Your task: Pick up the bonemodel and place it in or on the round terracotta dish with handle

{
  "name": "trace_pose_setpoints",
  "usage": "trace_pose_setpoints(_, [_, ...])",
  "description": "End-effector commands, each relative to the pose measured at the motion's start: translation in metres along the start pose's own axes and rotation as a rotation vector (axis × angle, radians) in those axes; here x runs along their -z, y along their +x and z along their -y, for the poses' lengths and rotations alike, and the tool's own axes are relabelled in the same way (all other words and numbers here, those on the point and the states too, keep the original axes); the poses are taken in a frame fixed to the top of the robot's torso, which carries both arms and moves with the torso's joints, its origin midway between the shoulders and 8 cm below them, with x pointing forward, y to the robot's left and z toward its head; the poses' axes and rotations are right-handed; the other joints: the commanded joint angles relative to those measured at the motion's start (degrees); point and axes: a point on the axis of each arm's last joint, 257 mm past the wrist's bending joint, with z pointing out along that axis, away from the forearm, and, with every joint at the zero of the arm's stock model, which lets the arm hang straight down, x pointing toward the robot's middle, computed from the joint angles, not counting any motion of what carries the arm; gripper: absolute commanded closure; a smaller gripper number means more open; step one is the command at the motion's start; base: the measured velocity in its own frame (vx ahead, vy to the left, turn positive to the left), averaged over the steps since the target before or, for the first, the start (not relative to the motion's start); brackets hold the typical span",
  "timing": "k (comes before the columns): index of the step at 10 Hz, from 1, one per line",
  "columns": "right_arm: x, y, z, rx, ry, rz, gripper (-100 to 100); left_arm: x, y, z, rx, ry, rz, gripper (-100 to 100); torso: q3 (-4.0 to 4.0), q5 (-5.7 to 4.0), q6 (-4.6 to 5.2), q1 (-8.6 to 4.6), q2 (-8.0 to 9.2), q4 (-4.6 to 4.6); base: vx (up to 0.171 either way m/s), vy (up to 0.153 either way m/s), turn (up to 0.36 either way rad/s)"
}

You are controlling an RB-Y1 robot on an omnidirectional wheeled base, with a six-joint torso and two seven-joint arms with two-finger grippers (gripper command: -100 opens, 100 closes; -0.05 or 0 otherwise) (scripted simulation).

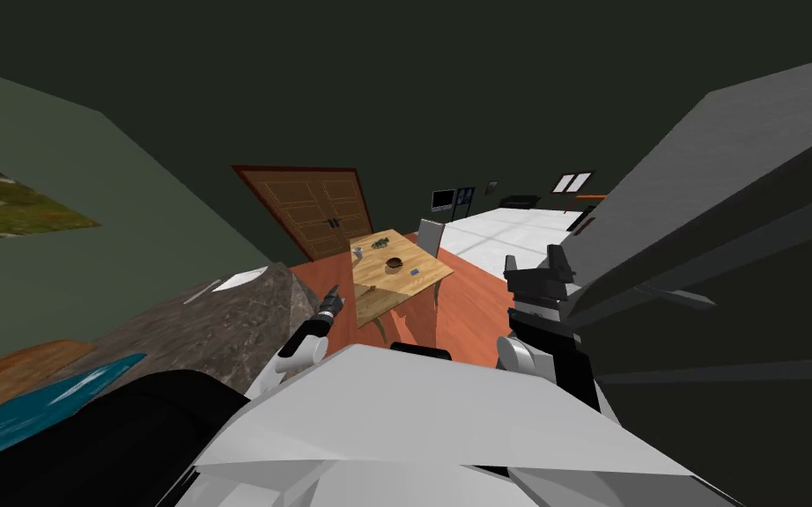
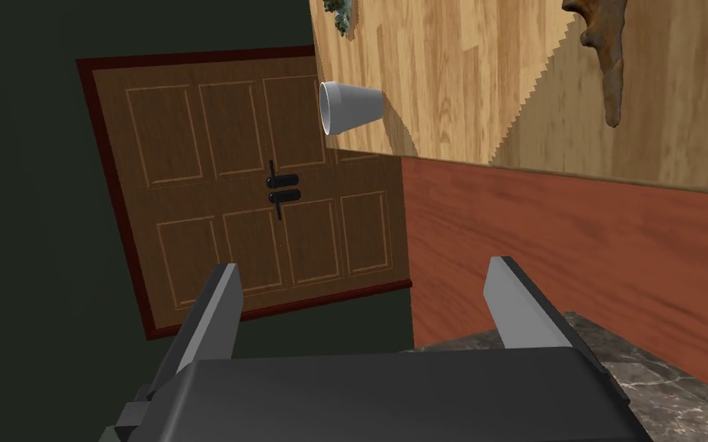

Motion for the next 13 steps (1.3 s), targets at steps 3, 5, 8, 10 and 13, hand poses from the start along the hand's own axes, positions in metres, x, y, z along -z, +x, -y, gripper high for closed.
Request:
trace_pose_setpoints(3, [0.000, 0.000, 0.000, 0.000, 0.000, 0.000, 0, 0.002, -0.028, -0.028, 0.022, -0.111, 0.044, -100, -0.02, -0.01, 0.02, -0.03, -0.04, 0.00, -0.019, -0.001, -0.193])
trace_pose_setpoints(5, [0.000, 0.000, 0.000, 0.000, 0.000, 0.000, 0, 0.006, -0.048, -0.049, 0.042, -0.182, 0.075, -100, -0.04, -0.01, 0.00, -0.02, -0.07, -0.01, -0.010, 0.000, -0.180])
trace_pose_setpoints(8, [0.000, 0.000, 0.000, 0.000, 0.000, 0.000, 0, 0.020, -0.085, -0.087, 0.094, -0.312, 0.143, -100, -0.07, -0.01, -0.06, 0.00, -0.12, -0.02, 0.004, -0.003, -0.217])
trace_pose_setpoints(10, [0.000, 0.000, 0.000, 0.000, 0.000, 0.000, 0, 0.029, -0.105, -0.106, 0.127, -0.371, 0.183, -100, -0.08, -0.01, -0.05, 0.00, -0.15, -0.03, 0.014, -0.002, -0.215])
trace_pose_setpoints(13, [0.000, 0.000, 0.000, 0.000, 0.000, 0.000, 0, 0.049, -0.141, -0.137, 0.205, -0.472, 0.261, -100, -0.12, -0.01, -0.01, -0.02, -0.22, -0.04, 0.029, -0.001, -0.217])
